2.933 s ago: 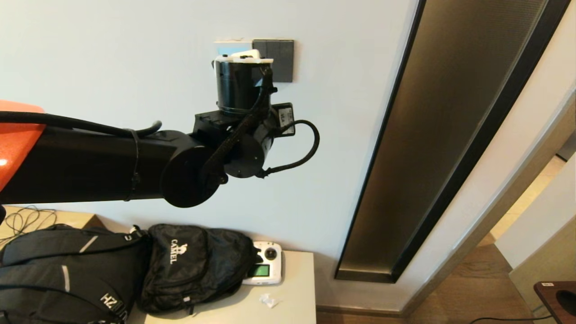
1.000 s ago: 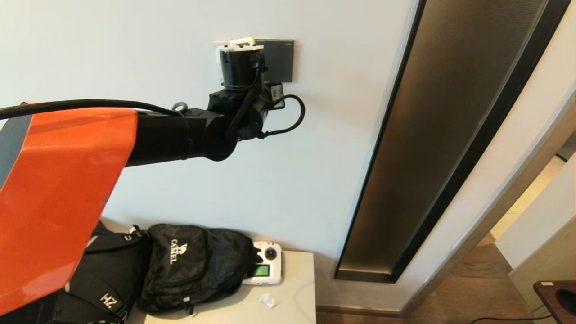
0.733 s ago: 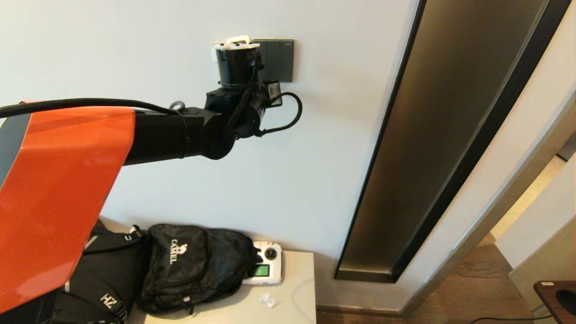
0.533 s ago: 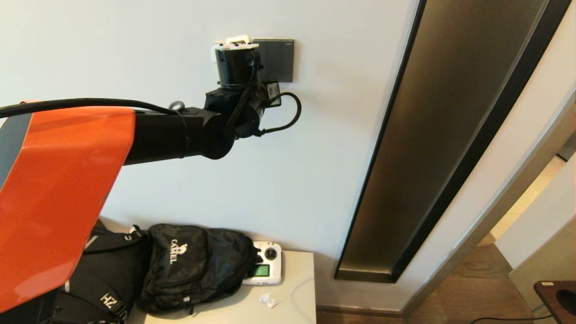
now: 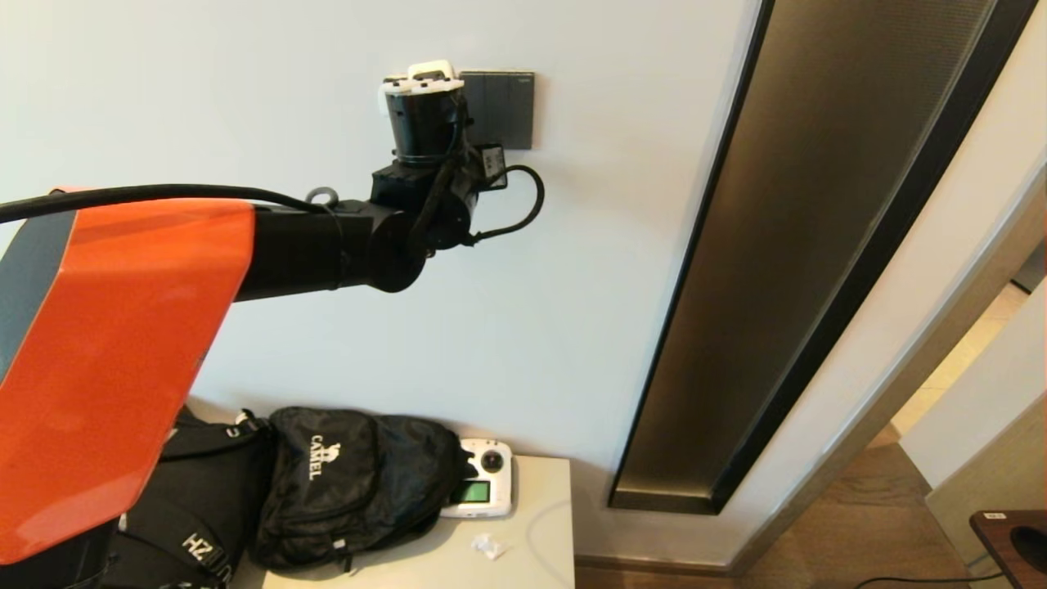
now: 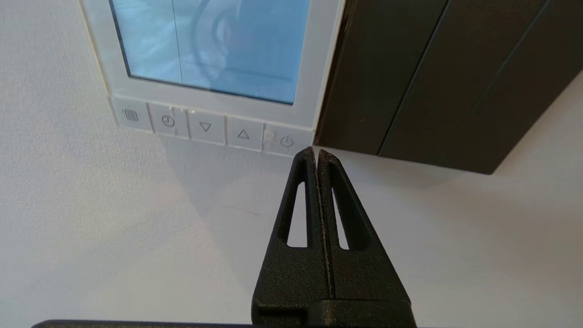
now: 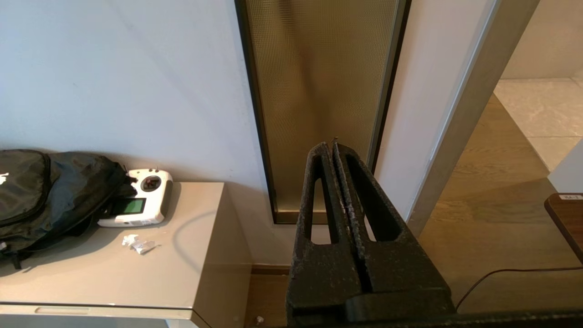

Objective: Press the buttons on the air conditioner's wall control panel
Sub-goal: Press the temperature increase button

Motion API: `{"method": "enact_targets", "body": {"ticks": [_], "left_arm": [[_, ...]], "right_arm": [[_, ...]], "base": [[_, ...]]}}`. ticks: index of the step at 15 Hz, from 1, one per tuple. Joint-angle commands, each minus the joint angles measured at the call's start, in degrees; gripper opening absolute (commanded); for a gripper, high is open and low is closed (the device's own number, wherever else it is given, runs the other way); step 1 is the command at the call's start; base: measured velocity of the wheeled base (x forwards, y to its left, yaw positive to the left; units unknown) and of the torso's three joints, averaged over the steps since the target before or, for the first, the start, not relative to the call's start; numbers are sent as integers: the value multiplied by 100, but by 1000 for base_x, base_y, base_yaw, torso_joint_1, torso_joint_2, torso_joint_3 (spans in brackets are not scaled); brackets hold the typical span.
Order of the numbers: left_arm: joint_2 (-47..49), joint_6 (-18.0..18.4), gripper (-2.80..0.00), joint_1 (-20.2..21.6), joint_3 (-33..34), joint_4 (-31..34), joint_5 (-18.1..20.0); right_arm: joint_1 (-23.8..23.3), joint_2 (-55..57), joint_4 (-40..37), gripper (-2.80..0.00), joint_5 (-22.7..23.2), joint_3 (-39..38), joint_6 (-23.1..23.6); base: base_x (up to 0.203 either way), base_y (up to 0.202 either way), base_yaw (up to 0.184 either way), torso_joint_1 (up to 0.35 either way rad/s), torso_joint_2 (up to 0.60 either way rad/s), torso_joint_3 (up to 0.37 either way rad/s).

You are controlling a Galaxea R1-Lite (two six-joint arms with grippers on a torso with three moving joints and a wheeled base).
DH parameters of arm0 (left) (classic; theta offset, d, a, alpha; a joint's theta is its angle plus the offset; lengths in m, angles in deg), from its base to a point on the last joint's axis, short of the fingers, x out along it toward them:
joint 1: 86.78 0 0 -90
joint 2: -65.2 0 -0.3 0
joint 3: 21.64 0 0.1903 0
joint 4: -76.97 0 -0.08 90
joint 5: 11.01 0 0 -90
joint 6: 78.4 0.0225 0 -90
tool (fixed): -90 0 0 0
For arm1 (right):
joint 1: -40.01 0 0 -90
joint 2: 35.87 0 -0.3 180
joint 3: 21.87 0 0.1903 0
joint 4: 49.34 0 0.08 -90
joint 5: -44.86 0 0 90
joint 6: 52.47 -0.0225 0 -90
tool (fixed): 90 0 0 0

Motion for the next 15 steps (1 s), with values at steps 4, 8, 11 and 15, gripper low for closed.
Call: {"method": "enact_targets", "body": {"ticks": [4, 8, 11, 15], "left_arm": [[126, 23, -280, 31, -7, -18, 2], [91, 23, -280, 110, -17, -18, 11], [56, 23, -280, 108, -17, -29, 11], [135, 19, -280, 32, 78, -124, -27]], "right_arm": [[1, 4, 0, -280, 2, -9, 5], [1, 4, 1, -280, 2, -9, 5], [1, 4, 8, -280, 2, -9, 5], [1, 4, 0, -280, 2, -9, 5]], "base": [[0, 0, 0, 0, 0, 0], [0, 0, 0, 0, 0, 0], [0, 0, 0, 0, 0, 0], [0, 0, 0, 0, 0, 0]]}}
